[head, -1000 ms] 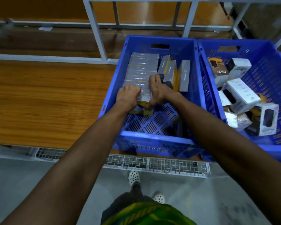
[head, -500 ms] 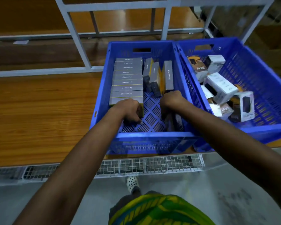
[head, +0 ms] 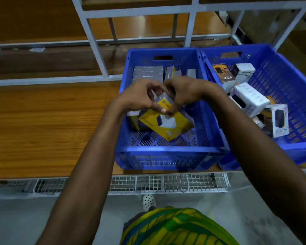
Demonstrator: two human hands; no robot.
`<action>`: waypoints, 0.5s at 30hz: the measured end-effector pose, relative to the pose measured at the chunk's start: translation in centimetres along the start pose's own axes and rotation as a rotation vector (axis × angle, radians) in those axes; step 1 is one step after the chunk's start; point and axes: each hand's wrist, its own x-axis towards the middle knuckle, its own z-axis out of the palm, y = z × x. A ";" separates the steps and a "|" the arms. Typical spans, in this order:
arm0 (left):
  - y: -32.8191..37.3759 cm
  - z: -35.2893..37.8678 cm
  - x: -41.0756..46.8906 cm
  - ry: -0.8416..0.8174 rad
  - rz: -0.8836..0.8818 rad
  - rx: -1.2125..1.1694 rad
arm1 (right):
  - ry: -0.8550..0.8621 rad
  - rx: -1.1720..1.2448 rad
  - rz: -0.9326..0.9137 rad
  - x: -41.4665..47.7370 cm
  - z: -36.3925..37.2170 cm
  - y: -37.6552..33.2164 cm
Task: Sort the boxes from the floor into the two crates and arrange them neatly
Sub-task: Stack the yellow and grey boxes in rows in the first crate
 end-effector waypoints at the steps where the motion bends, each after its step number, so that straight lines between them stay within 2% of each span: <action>1: -0.1 -0.8 -0.3 0.037 0.011 0.003 | 0.036 0.051 -0.021 0.1 -0.3 -0.1; 5: -2.1 -2.2 -1.5 0.155 -0.134 -0.061 | 0.077 0.186 -0.060 0.3 0.0 0.7; 8: -4.1 -1.7 -2.1 0.148 -0.214 0.071 | 0.044 0.199 -0.059 0.9 1.8 1.5; 15: -4.8 1.9 -1.8 0.105 -0.311 0.398 | 0.057 -0.149 -0.047 2.9 5.8 2.0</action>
